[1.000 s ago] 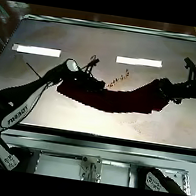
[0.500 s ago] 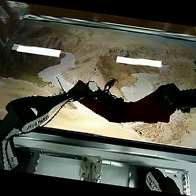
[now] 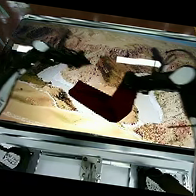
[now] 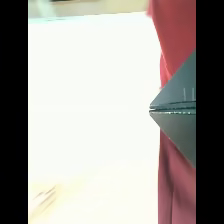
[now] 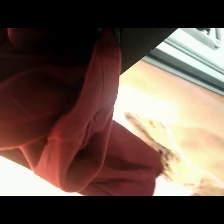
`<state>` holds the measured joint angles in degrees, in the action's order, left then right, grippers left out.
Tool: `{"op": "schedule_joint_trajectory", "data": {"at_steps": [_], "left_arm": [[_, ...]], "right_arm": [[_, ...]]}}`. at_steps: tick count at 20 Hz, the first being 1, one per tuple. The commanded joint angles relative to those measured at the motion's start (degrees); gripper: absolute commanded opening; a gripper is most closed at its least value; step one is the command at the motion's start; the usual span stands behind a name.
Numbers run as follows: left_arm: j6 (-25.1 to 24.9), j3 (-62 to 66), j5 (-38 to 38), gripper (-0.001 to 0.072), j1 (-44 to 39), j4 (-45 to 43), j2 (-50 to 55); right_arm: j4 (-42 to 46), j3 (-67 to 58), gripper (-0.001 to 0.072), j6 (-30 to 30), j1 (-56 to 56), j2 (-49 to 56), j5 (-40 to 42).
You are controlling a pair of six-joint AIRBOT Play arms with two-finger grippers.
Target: Fold the shirts.
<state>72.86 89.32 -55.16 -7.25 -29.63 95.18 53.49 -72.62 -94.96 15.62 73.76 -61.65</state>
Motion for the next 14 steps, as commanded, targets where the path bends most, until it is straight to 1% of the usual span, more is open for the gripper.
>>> {"op": "schedule_joint_trajectory", "data": {"at_steps": [1, 2, 3, 5, 6, 7, 8, 9, 10, 11, 12, 14], "left_arm": [[-0.26, -0.02, -7.85, 0.0034, 12.9, -3.1, -8.92], [-0.42, -0.02, -10.03, 0.0034, 15.45, -4.13, -10.88], [-0.44, -0.02, -11.91, 0.0034, 17.25, -5.31, -12.52], [-0.44, -0.02, -15.17, 0.0034, 19.3, -8.37, -15.08], [-0.44, -0.02, -16.39, 0.0034, 19.47, -10.1, -15.96], [-0.44, -0.02, -17.51, 0.0034, 19.32, -11.1, -16.39], [-0.44, -0.04, -18.32, 0.0034, 18.99, -11.37, -16.5], [-0.46, -0.04, -18.67, 0.0034, 18.53, -11.65, -16.44], [-0.46, -0.13, -18.58, 0.0034, 18.08, -12.07, -16.33], [-0.44, -0.46, -18.38, 0.0034, 17.68, -12.04, -16.28], [-0.46, -0.79, -18.4, 0.0034, 17.38, -12.07, -16.28], [-0.46, -1.14, -18.43, 0.0034, 17.22, -12.09, -16.22]], "right_arm": [[-10.95, -0.44, 0.0064, 1.66, 10.8, 12.52, 20.61], [-16.28, -1.53, 0.0064, 3.91, 12.79, 16.87, 23.67], [-21.64, -3.28, 0.0064, 6.03, 14.32, 21.29, 24.87], [-29.38, -8.07, 0.0065, 8.44, 16.2, 29.16, 23.96], [-33.31, -10.88, 0.0092, 9.35, 17.05, 32.68, 23.63], [-37.16, -13.4, 0.0263, 10.4, 17.57, 35.43, 23.74], [-40.33, -15.19, 0.0492, 11.37, 17.68, 37.18, 23.78], [-41.94, -16.46, 0.0586, 12.7, 17.62, 37.97, 23.63], [-41.9, -16.74, 0.0586, 12.74, 17.18, 37.77, 22.97], [-40.96, -16.76, 0.0586, 12.76, 16.24, 37.31, 20.0], [-38.4, -16.76, 0.0586, 12.74, 14.93, 36.72, 15.23], [-27.93, -16.76, 0.0586, 11.5, 11.39, 34.75, 3.1]]}}
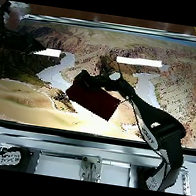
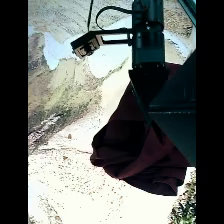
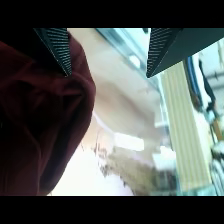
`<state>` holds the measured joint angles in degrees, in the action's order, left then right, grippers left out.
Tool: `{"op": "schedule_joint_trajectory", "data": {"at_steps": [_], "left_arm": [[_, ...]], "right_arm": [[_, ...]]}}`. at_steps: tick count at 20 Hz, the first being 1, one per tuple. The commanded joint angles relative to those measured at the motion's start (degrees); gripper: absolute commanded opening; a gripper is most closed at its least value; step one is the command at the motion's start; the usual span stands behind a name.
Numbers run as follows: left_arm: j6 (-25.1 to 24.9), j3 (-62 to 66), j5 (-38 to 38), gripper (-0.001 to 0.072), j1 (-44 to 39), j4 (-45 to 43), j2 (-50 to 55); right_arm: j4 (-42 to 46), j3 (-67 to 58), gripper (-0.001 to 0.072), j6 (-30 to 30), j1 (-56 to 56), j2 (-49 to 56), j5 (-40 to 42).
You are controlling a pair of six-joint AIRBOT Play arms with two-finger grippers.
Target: Fold the shirts.
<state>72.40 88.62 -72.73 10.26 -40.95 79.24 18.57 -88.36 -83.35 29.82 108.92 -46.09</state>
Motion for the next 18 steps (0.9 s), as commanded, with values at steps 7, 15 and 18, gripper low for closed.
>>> {"op": "schedule_joint_trajectory", "data": {"at_steps": [7, 15, 18], "left_arm": [[0.02, -0.44, -1.01, 0.0034, -0.17, -0.76, -0.28], [0.07, -0.42, -1.6, 0.0034, -0.17, -0.7, -0.28], [0.11, -0.42, -1.73, 0.0034, -0.17, -0.7, -0.28]], "right_arm": [[59.54, 1.14, 0.066, -9.18, -17.55, -11.02, -48.19], [26.36, 25.81, 0.0669, -3.1, -22.95, -13.2, -21.46], [18.6, 26.82, 0.0669, -0.5, -20.57, -10.64, -15.82]]}}
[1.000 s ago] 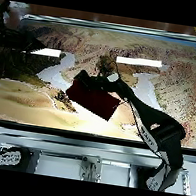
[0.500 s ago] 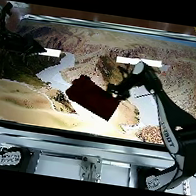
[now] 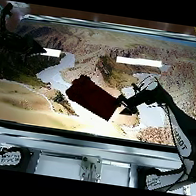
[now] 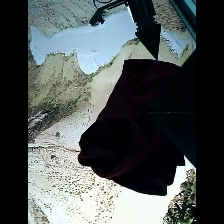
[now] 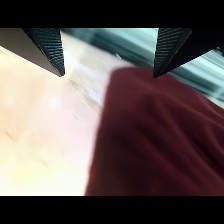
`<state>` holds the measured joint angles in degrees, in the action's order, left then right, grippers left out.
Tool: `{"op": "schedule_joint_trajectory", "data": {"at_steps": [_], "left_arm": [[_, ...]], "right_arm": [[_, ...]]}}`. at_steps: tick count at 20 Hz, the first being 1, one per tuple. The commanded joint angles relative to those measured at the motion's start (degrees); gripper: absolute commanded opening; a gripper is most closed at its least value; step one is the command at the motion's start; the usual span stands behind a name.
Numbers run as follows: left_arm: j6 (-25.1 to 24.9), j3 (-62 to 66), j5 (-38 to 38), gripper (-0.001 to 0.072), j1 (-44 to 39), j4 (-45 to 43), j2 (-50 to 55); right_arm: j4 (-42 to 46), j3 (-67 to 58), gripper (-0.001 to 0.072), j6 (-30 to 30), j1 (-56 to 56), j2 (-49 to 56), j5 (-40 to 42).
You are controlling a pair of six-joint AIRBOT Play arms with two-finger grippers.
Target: Fold the shirts.
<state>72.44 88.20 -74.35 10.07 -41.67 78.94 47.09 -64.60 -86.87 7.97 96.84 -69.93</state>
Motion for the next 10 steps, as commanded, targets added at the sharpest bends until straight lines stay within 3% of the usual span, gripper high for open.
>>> {"op": "schedule_joint_trajectory", "data": {"at_steps": [1, 2, 3, 4, 5, 7, 10], "left_arm": [[0.13, 0.0, -0.11, 0.0034, 0.02, 0.04, 0.02], [0.22, 0.0, -0.11, 0.0034, 0.02, 0.04, 0.02], [0.24, 0.0, -0.11, 0.0034, 0.02, 0.04, 0.0], [0.24, 0.0, -0.13, 0.0034, 0.02, 0.04, 0.0], [0.24, 0.0, -0.15, 0.0034, 0.02, 0.04, 0.0], [0.24, 0.0, -0.15, 0.0034, 0.02, 0.04, 0.0], [0.22, 0.0, -0.09, 0.0034, 0.02, 0.04, 0.02]], "right_arm": [[-11.69, 3.06, 0.0668, 3.15, 1.92, 2.58, 8.74], [-13.14, 3.06, 0.0664, 3.15, 2.49, 3.58, 9.38], [-14.12, 3.06, 0.0567, 3.48, 2.89, 4.13, 9.84], [-14.25, 2.97, 0.0279, 3.76, 2.84, 4.15, 10.08], [-14.27, 2.54, 0.0062, 4.63, 2.64, 3.96, 9.68], [-15.08, 0.02, 0.0064, 13.25, 1.27, 1.92, 6.58], [-14.62, -7.93, 0.0064, 19.5, -3.04, -4.96, 1.4]]}}
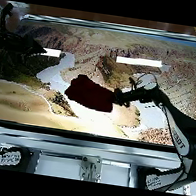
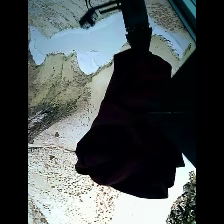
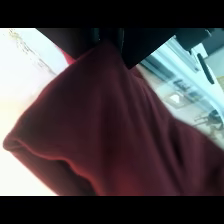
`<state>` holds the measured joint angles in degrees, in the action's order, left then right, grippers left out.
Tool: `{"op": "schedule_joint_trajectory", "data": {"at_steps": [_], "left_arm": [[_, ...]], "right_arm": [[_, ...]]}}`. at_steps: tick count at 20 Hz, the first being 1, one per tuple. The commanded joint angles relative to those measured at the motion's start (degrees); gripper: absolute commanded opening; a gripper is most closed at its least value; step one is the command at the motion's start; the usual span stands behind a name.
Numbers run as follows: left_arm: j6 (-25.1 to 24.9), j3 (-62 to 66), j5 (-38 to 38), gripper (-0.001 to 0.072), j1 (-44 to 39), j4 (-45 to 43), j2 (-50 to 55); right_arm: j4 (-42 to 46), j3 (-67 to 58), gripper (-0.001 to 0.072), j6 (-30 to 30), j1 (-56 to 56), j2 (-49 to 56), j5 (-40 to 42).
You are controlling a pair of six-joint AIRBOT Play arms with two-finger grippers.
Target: Fold the shirts.
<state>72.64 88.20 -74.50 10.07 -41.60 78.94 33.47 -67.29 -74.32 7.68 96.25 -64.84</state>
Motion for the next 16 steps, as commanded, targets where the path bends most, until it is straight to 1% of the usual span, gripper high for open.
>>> {"op": "schedule_joint_trajectory", "data": {"at_steps": [1, 2, 4, 5, 6, 7, 10, 11, 13, 14, 16], "left_arm": [[0.02, 0.0, 0.07, 0.0035, 0.02, -0.02, 0.02], [0.02, 0.0, 0.07, 0.0034, 0.02, 0.0, 0.02], [0.04, 0.0, 0.04, 0.0034, 0.02, -0.02, 0.02], [0.09, 0.0, 0.02, 0.0034, 0.02, 0.0, 0.02], [0.7, 0.0, 0.0, 0.0034, 0.02, 0.0, 0.02], [1.29, 0.0, -0.04, 0.0034, 0.02, 0.0, 0.0], [1.57, 0.0, -1.29, 0.0034, 0.02, 0.0, 0.0], [1.57, 0.0, -2.16, 0.0034, 0.02, 0.0, 0.0], [1.6, 0.0, -3.96, 0.0034, 0.02, 0.0, 0.0], [2.05, 0.0, -4.46, 0.0034, 0.0, -0.02, -0.04], [3.32, 0.0, -4.5, 0.0034, -0.07, -0.02, -0.11]], "right_arm": [[0.26, -8.83, 0.0063, 5.81, -4.7, -7.06, -3.91], [2.4, -12.9, 0.0063, 3.06, -7.08, -9.81, -3.34], [9.22, -20.44, 0.0063, -5.46, -12.44, -13.49, -1.57], [14.1, -23.67, 0.0063, -8.83, -15.58, -14.4, -1.88], [18.08, -25.81, 0.0063, -10.78, -18.73, -14.82, -3.67], [21.51, -27.61, 0.0063, -11.02, -22.21, -14.8, -7.06], [31.63, -27.8, 0.0063, -10.78, -32.17, -14.62, -13.2], [36.33, -27.8, 0.0063, -10.86, -35.58, -14.62, -14.69], [43.25, -27.15, 0.0063, -11.04, -41.99, -14.62, -14.97], [44.87, -26.08, 0.0063, -11.04, -45.13, -14.62, -14.99], [45.13, -21.07, 0.0063, -10.93, -51.89, -14.62, -15.34]]}}
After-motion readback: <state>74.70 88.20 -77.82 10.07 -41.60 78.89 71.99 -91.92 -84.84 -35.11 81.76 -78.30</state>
